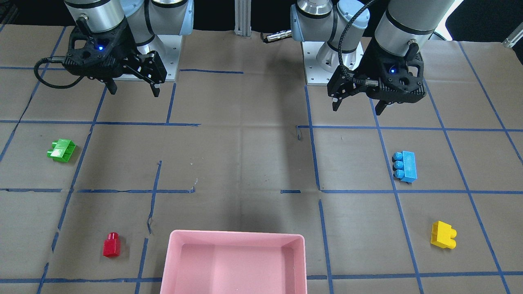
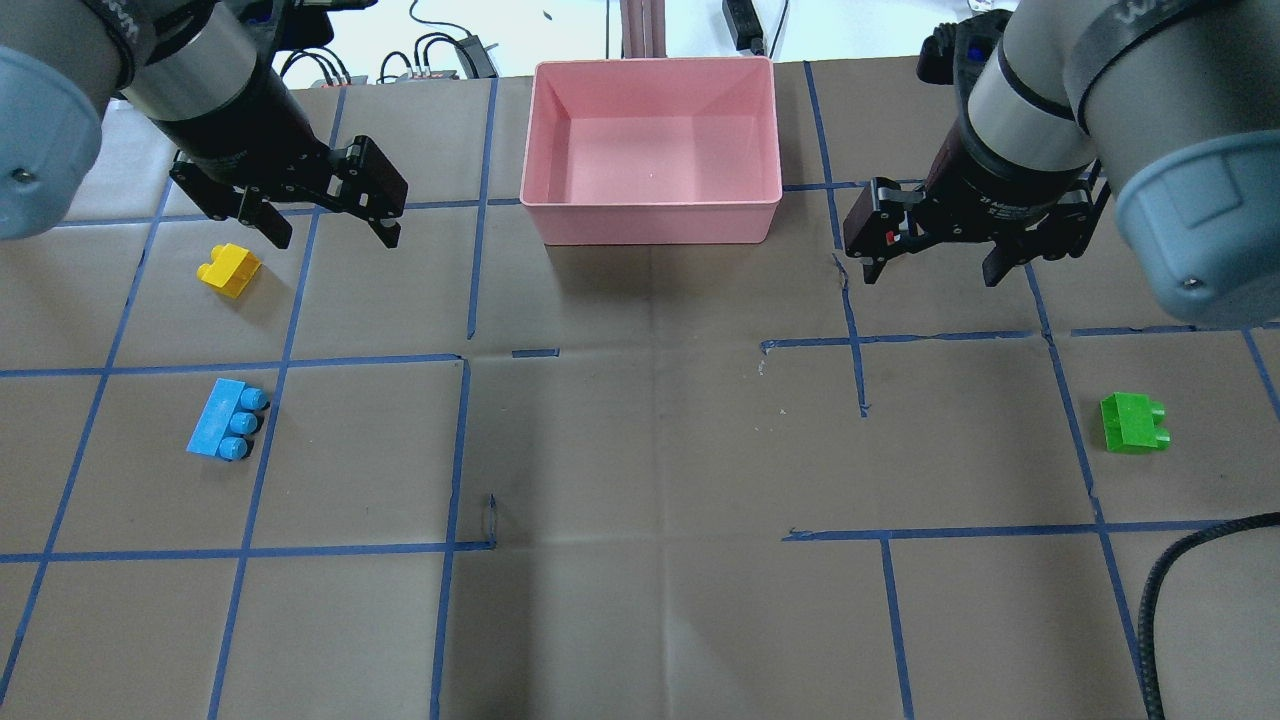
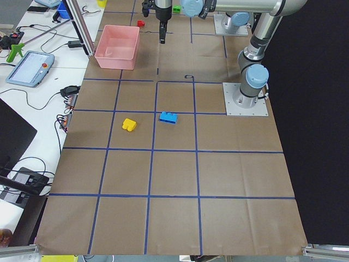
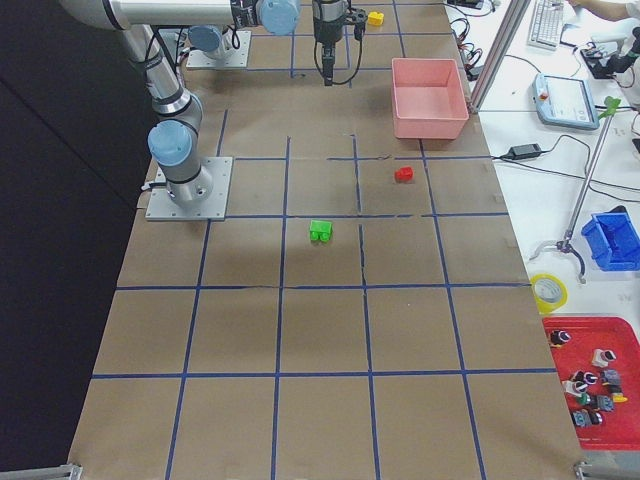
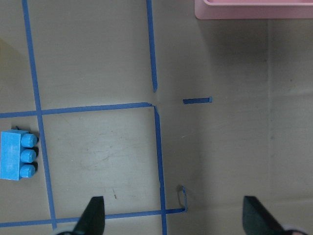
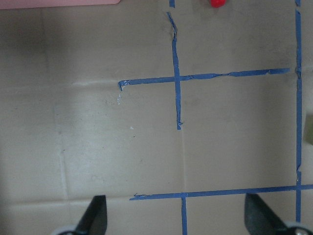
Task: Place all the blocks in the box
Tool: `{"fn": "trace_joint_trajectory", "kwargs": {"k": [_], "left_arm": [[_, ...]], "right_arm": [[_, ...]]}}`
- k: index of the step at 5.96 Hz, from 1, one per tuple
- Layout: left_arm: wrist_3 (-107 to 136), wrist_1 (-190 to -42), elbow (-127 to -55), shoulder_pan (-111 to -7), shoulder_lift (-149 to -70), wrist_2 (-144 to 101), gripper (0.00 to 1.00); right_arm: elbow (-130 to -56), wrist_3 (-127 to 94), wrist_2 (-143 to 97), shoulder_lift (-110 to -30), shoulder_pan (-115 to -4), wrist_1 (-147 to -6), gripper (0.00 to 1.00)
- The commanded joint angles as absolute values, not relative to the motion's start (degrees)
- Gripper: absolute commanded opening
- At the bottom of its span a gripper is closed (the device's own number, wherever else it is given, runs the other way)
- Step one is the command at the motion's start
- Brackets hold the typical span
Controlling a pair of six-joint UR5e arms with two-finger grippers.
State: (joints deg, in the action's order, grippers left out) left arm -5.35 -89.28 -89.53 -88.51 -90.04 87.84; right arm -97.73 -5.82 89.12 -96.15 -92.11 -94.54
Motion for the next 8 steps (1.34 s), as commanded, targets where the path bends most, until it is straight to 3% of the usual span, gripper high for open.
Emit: {"fn": "trace_joint_trajectory", "kwargs": {"k": [1,6,8], "left_arm": [[-5.36,-89.30,-89.56,-88.42,-89.83,88.06,0.99],[-5.54,-88.59,-89.47,-86.41,-89.56,90.01,0.99],[-14.09,-88.59,-89.21,-77.48,-89.47,89.74,0.99]], "right_arm": [[-97.73,-5.80,89.12,-96.24,-92.11,-94.48,1.00],[-97.73,-5.80,89.12,-96.15,-92.11,-94.48,1.00],[-97.73,-5.80,89.12,-96.15,-92.11,-94.48,1.00]]}}
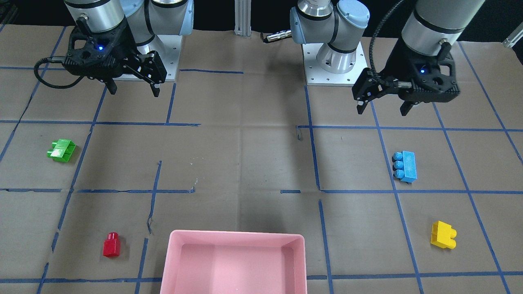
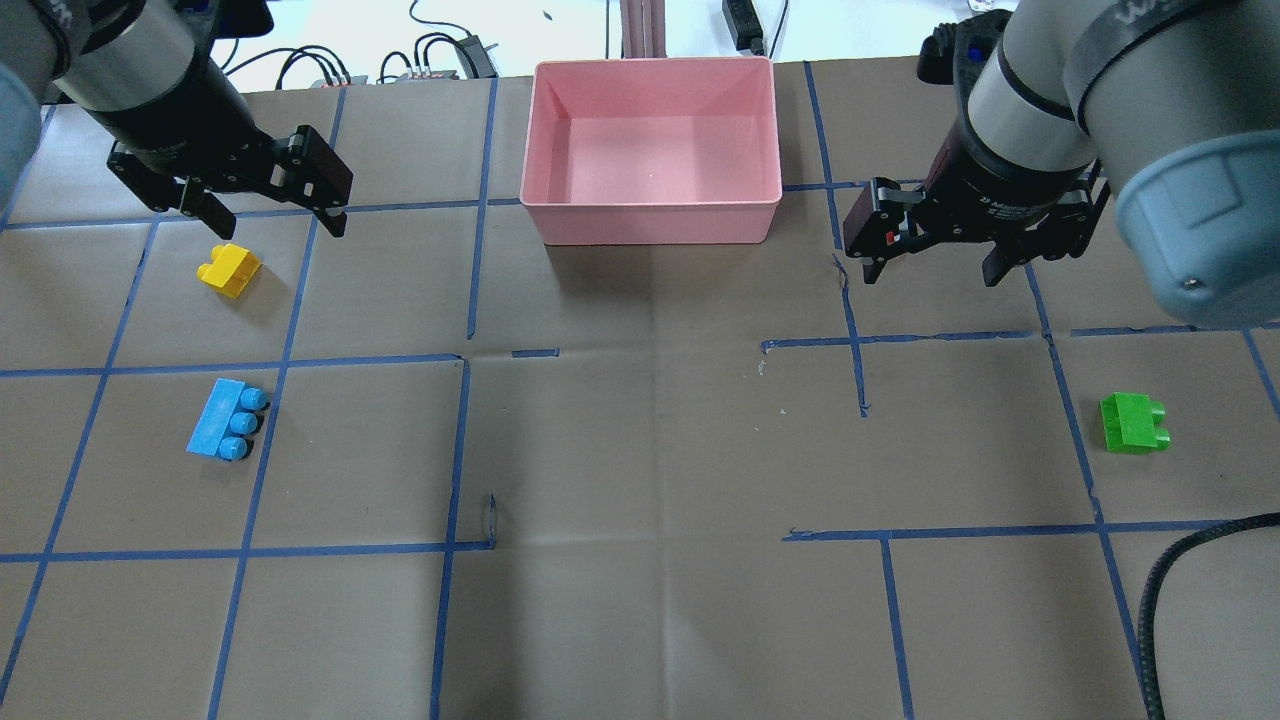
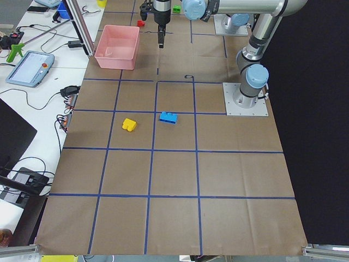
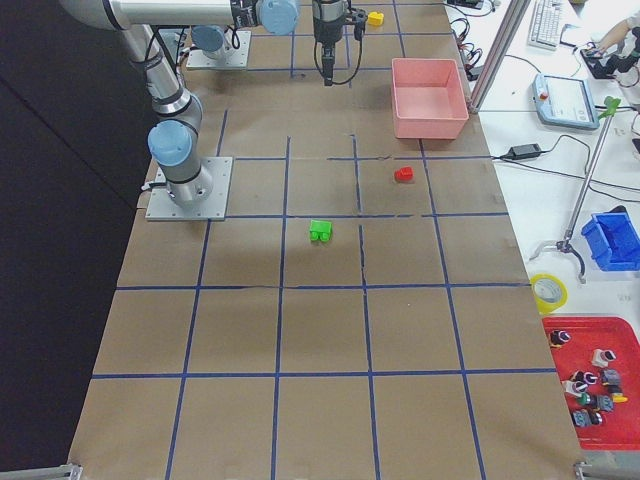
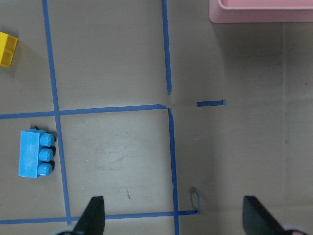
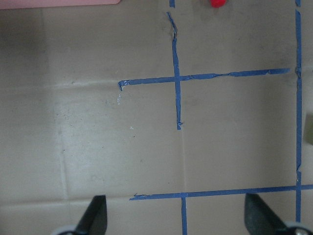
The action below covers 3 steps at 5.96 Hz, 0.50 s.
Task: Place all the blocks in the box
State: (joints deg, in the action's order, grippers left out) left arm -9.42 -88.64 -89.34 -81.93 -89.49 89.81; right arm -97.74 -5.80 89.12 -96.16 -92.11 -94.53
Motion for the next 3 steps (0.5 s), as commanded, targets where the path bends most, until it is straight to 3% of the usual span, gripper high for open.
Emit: {"fn": "trace_joint_trajectory", "kwargs": {"k": [1,3], "left_arm": [[-21.46,-88.68,-89.21,-70.12,-89.47,89.65,0.99],[-39.19,-89.12,-90.52,-56.66,-92.09,89.65,0.99]], "right_arm": [[-97.82,-5.80,89.12,-96.15,-92.02,-94.48,1.00],[-97.91,-5.80,89.21,-96.15,-92.02,-94.48,1.00]]}}
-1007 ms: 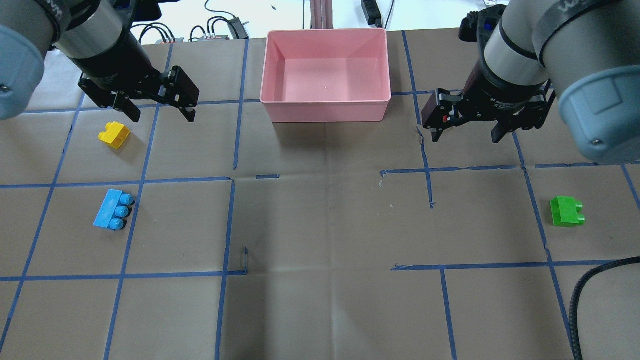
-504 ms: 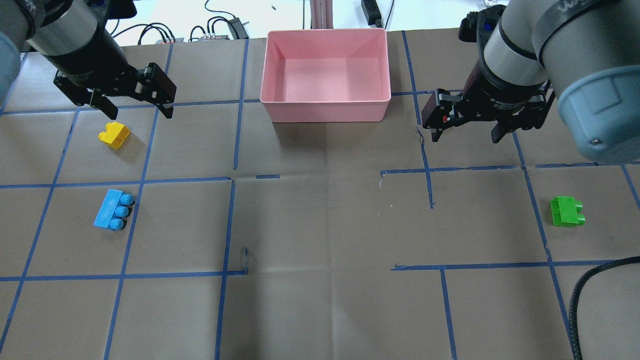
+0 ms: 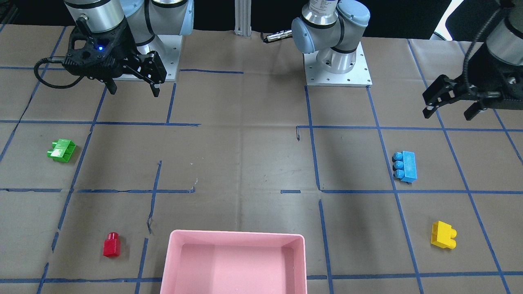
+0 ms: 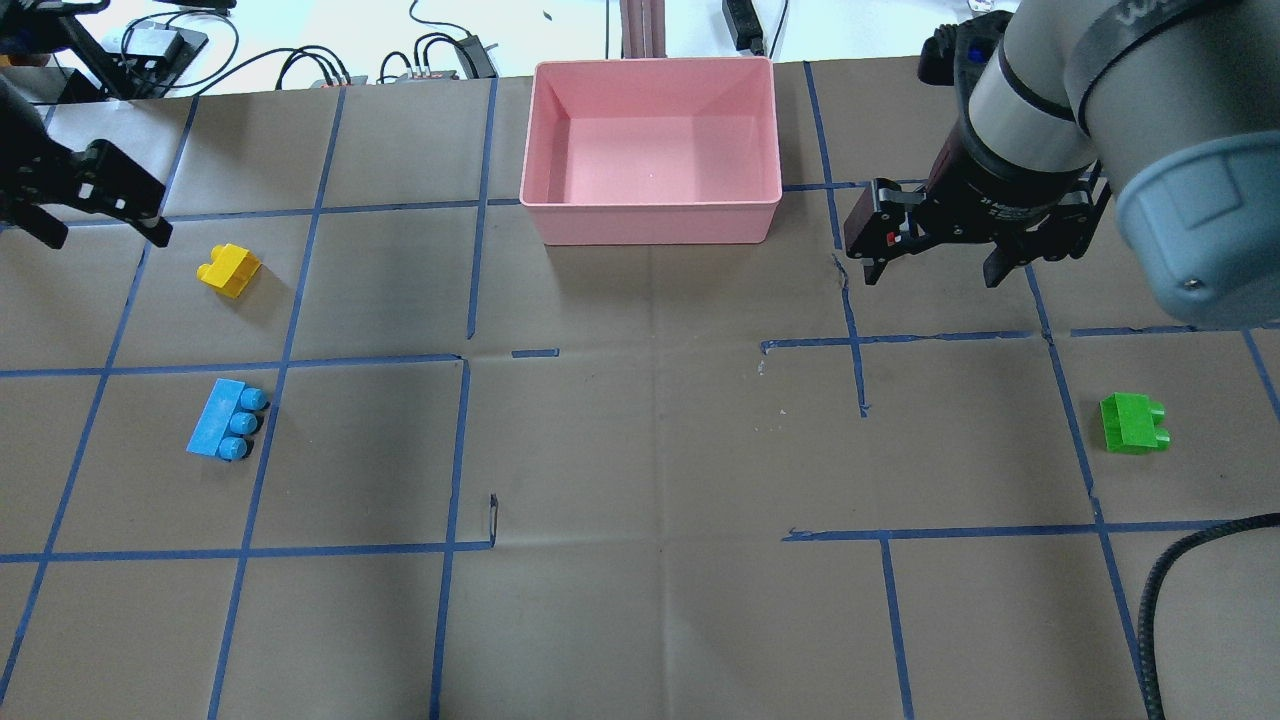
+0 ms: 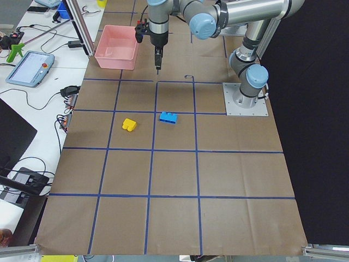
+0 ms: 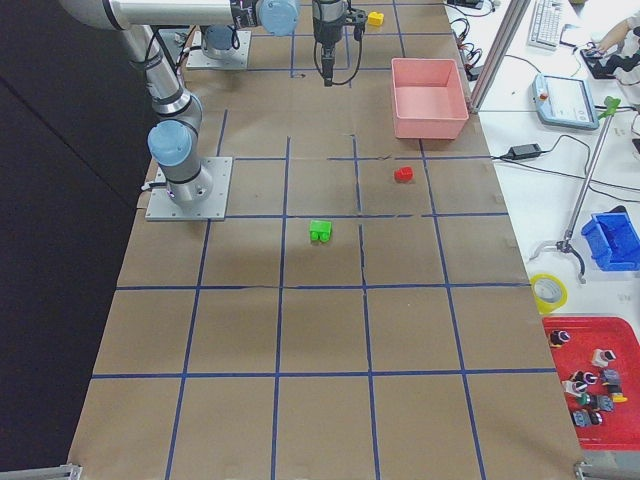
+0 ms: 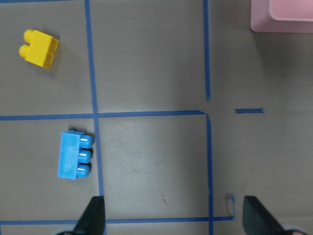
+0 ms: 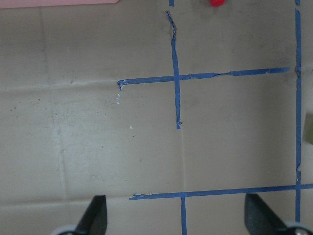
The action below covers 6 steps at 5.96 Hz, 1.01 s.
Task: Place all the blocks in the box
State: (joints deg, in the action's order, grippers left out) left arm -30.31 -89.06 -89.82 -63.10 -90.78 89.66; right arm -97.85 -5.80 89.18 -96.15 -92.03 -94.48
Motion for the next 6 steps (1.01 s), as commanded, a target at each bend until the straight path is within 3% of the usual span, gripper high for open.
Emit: {"fn": "trace_joint_trajectory", "kwargs": {"k": [1,2,4,6], "left_arm": [[-49.64,-88.34,-92.18,-53.38,-92.63,89.65,0.99],[-51.49,-88.07,-94.02,-52.74,-92.64,88.78,0.99],[-54.46,-78.80,-104.96,-53.08,-93.25,87.45,0.99],[-59.94,-68.42,-112.91,-53.00,-93.43,87.63,0.99]], "right_arm": [[-97.82,-4.93,89.38,-96.07,-91.93,-94.66,1.00],[-98.34,-0.66,90.43,-95.98,-89.76,-94.92,1.00],[-98.87,17.09,90.35,-96.50,-78.90,-94.57,1.00],[-101.14,27.16,91.14,-93.01,-70.80,-102.33,1.00]]}}
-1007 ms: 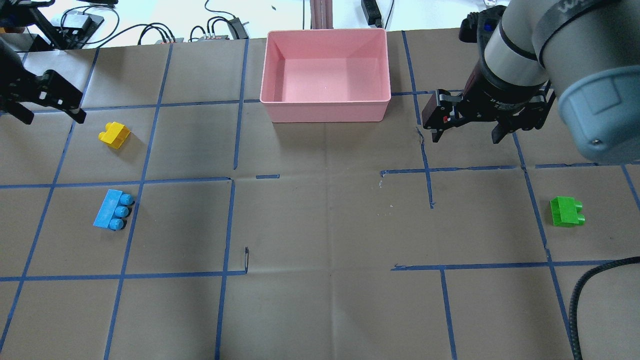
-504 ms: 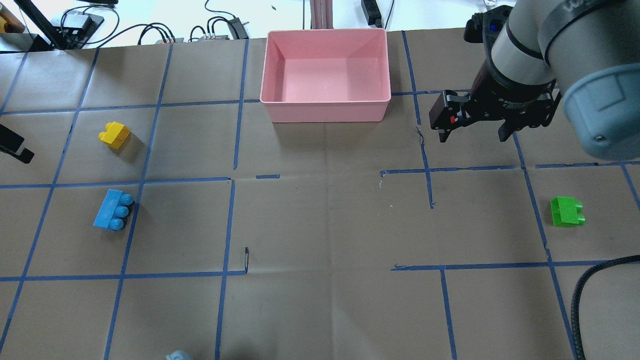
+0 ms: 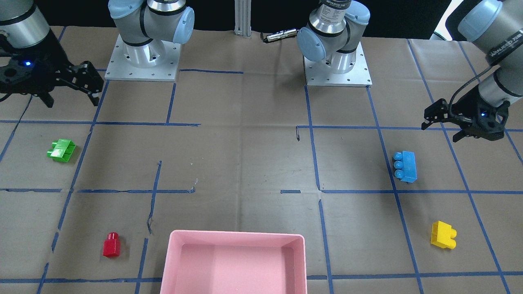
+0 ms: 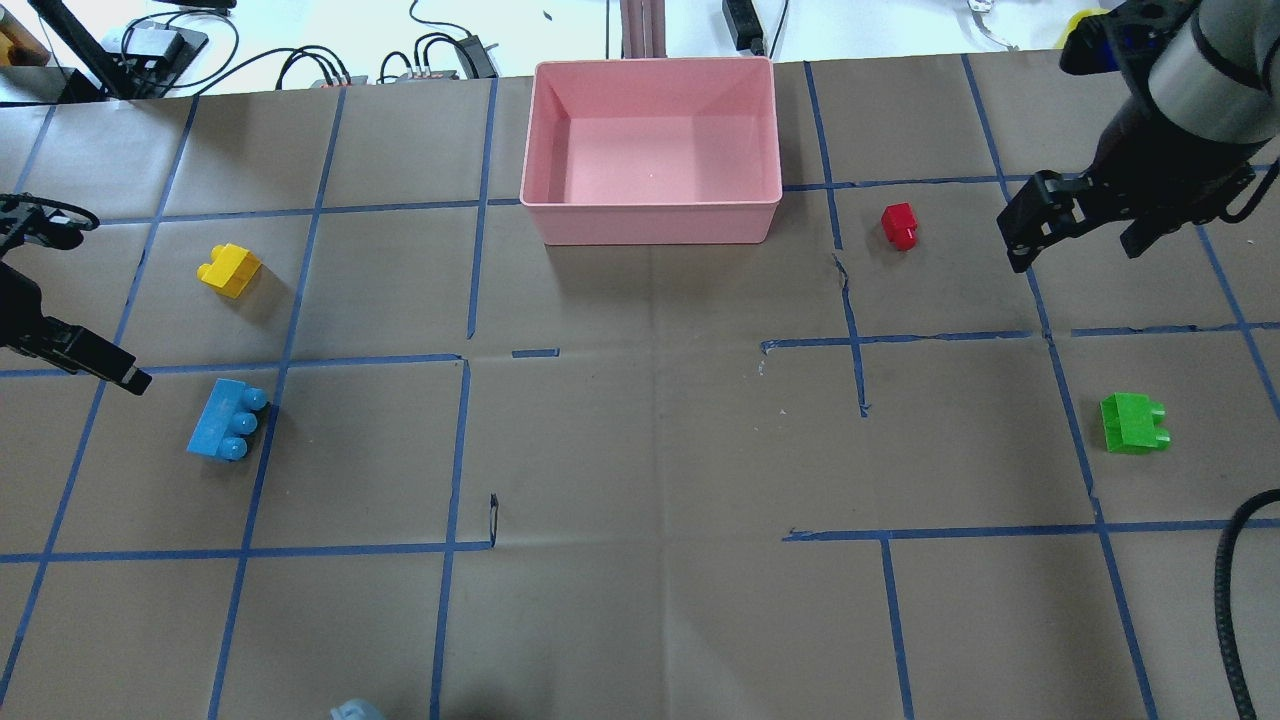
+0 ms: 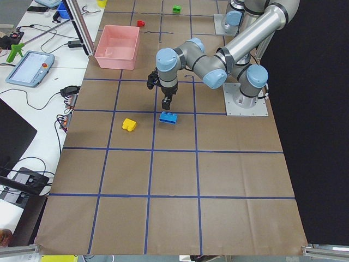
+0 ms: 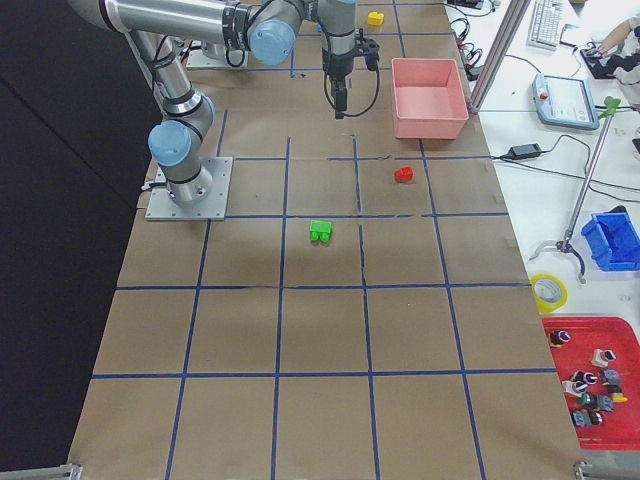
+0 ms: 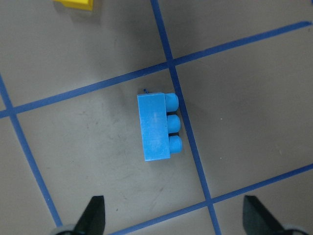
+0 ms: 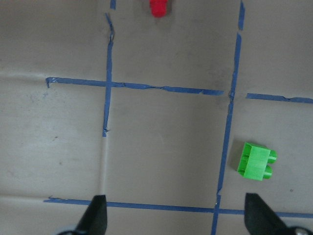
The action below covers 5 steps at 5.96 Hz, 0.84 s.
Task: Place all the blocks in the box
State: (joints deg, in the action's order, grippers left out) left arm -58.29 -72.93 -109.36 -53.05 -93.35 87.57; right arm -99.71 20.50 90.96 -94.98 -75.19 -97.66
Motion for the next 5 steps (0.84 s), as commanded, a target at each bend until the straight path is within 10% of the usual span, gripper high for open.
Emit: {"fn": "trace_joint_trajectory", "kwargs": {"k": [1,5], "left_arm": [[-59.42,-63.85,-115.20,-53.00,-94.04,87.45,0.99],[-53.44,-45.99,-117.07,-56.41,-104.48,87.19,0.97]], "right_arm": [[-103.95,27.94,90.45,-91.94,-68.49,-106.57,0.99],[-112.48,35.17,88.59,-87.11,-62.69,-121.80,0.99]]}}
